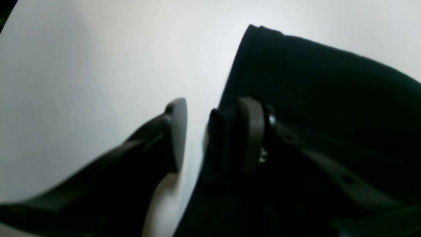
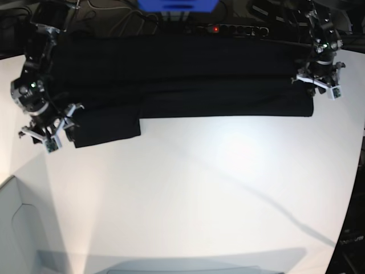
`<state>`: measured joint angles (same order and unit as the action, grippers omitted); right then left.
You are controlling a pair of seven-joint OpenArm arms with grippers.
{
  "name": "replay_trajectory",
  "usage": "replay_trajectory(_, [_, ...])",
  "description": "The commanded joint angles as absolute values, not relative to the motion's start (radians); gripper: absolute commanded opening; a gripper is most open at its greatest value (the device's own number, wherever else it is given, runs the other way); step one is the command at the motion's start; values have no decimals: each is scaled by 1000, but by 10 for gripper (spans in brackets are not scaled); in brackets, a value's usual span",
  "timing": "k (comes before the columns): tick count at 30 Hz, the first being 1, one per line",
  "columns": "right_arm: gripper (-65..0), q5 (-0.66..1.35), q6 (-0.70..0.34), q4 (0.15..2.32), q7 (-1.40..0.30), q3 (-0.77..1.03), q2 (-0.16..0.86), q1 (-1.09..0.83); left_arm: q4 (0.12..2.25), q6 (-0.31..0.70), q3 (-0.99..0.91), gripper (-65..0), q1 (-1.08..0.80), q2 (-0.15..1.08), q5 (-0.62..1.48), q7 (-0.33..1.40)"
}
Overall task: Fold the T-shirt properly
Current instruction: 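Regrasp the hanging sleeve flap with the right gripper and tuck it under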
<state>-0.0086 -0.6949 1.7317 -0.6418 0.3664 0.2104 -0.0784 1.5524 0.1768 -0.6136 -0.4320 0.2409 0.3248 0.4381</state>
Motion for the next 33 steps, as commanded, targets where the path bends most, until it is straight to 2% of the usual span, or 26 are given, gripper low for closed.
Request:
replay_trajectory(1, [-343,1,-698,1712,-624,355,225,-38,1566,170,-622,-406,-433,255,328,418])
replay_trajectory(13, [-341,-2,-698,1294,-615,315,246,163,1566,170,-622,-406,-443,255,328,418])
replay_trajectory(19, [-351,-2,-698,1244,-587,312,251,157,1566,170,-622,-406,-447,255,328,418])
replay_trajectory(22, [-438,-1,-698,1251,-582,312,249,124,1564,170,-622,-406,-447,255,328,417])
replay_trajectory(25, [-610,-1,-698,1280,-582,320,248,104,1566,168,-622,-406,-447,255,328,417])
replay_trajectory(26, [-650,-1,-698,1305,-582,320,248,90,1564,168,-622,-406,-447,255,328,417])
replay_trajectory(33, [-650,1,-698,1609,-593,323,239,-25,1573,168,-622,-406,-447,255,328,417])
